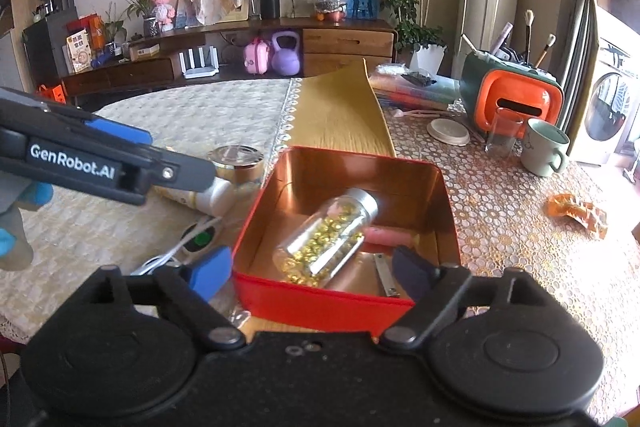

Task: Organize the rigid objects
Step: 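Open both tools to release the jar and clipper inside the red box, then move the left tool to the purple-blue toy while the right tool approaches the white sunglasses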

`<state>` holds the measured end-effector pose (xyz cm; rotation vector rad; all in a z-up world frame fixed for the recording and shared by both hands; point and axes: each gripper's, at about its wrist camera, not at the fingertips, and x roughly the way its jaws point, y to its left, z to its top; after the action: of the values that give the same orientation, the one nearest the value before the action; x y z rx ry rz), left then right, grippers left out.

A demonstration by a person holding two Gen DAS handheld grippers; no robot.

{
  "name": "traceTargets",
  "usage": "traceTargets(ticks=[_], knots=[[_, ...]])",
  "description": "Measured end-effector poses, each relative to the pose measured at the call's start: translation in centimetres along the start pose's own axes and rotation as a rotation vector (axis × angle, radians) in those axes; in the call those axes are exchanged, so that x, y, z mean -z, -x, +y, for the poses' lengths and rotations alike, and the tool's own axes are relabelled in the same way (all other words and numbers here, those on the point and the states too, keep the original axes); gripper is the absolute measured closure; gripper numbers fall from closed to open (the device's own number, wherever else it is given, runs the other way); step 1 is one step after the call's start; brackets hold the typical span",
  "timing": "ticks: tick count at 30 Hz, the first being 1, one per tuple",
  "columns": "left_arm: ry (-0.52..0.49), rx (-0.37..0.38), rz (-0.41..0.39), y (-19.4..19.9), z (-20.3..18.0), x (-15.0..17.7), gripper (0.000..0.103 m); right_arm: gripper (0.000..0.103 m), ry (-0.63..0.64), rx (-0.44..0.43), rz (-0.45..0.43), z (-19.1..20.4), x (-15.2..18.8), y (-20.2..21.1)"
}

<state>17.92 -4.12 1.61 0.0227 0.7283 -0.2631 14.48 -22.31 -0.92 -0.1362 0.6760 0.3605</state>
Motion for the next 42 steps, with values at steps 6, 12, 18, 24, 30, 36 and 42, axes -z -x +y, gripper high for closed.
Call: traceTargets(ticks=[6, 12, 18, 24, 30, 36, 42], knots=[[0.010, -0.047, -0.026, 1.4, 1.9, 0.7, 0.019, 0.007, -0.012, -0.021, 0.000, 1.1, 0.0, 0.4], [0.024, -0.090, -0.038, 2.3, 4.1, 2.0, 0.019, 0.002, -0.002, -0.047, -0.012, 2.9, 0.0, 0.8], [0.063, -0.141, -0.029, 2.6, 7.2, 2.9, 0.019, 0.000, 0.005, -0.073, -0.009, 4.8, -0.2, 0.1], [0.111, -0.188, -0.020, 2.5, 10.6, 3.5, 0.019, 0.000, 0.027, -0.104, 0.007, 6.9, -0.4, -1.1], [0.164, -0.242, -0.007, 1.6, 14.0, 3.9, 0.019, 0.000, 0.036, -0.121, 0.028, 8.5, -0.6, -2.3], [0.275, -0.265, 0.022, -0.1, 17.8, 4.5, 0.019, 0.000, 0.040, -0.139, 0.047, 10.1, -1.3, -3.5], [0.351, -0.290, 0.050, -2.1, 20.4, 5.1, 0.019, 0.002, 0.074, -0.127, 0.055, 12.1, -1.2, -5.0]])
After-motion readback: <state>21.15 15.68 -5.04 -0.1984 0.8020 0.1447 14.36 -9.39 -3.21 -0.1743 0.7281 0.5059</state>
